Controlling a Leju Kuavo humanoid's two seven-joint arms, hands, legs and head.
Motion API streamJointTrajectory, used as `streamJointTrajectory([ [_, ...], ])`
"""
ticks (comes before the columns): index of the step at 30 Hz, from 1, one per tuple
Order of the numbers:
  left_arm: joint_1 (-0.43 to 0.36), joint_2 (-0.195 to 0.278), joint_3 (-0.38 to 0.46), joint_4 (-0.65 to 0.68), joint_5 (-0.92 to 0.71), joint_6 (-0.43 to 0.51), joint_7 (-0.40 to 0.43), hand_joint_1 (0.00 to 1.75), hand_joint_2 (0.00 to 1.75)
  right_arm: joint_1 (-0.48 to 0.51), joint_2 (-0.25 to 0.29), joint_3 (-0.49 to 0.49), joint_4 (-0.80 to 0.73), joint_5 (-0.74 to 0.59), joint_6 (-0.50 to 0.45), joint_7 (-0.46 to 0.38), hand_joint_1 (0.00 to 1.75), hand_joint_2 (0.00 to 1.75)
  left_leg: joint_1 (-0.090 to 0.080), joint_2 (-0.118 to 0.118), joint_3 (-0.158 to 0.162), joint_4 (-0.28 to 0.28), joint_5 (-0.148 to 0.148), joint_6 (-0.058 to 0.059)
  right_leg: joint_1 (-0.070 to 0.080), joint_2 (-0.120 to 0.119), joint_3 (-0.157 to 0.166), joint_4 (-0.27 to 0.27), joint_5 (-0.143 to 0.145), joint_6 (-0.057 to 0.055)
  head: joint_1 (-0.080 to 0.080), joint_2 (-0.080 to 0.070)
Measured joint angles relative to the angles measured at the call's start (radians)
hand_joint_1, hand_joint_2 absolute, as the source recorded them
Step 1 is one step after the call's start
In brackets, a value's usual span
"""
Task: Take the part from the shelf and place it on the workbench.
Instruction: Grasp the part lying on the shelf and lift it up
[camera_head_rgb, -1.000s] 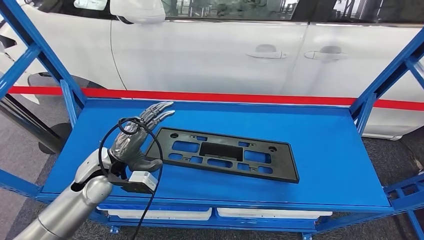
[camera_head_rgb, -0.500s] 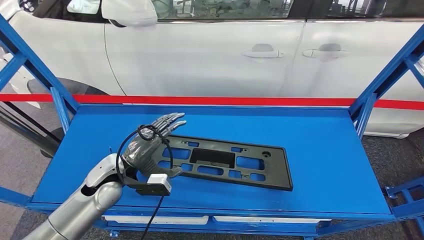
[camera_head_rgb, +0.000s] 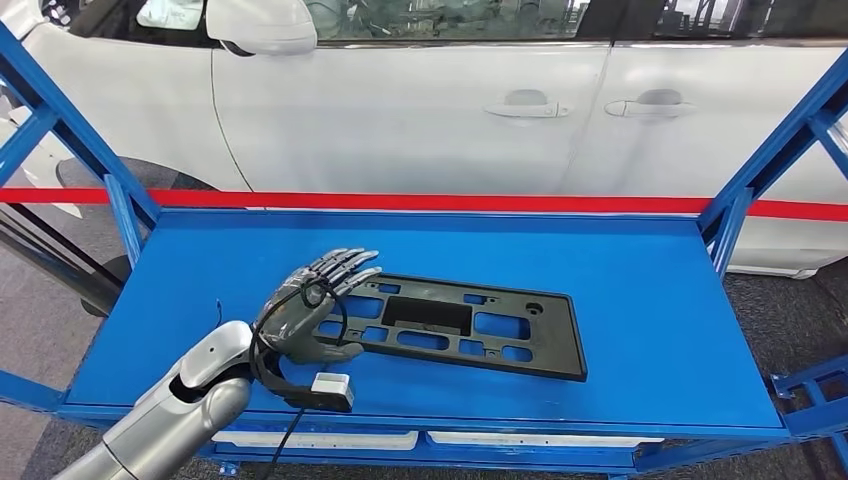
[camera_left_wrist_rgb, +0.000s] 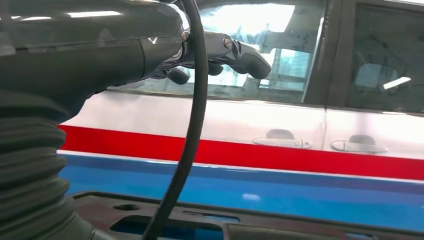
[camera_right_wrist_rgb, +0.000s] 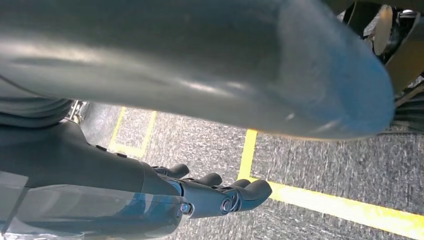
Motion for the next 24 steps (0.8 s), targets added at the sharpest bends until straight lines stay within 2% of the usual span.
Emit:
streamJointTrajectory([
  [13,-0.016,0.031,-0.048,0.040,-0.062,0.010,-0.033,0.00,1.75,0.000,0.000,0.011,0.000,0.003,0.000,0.006,0.00,0.00,-0.003,0.000,0.000,0.000,-0.001,0.000,-0.004,0.000,0.000,0.000,0.000,0.000,0.000,0.000],
  [24,-0.063,0.045,-0.103,0.106,-0.246,0.058,0.064,0.00,1.75,-0.001,0.000,0.020,0.000,0.007,0.004,0.008,0.00,0.00,-0.004,0.000,0.001,0.001,-0.001,0.000,-0.004,-0.001,0.001,0.000,0.000,0.000,0.000,0.000],
])
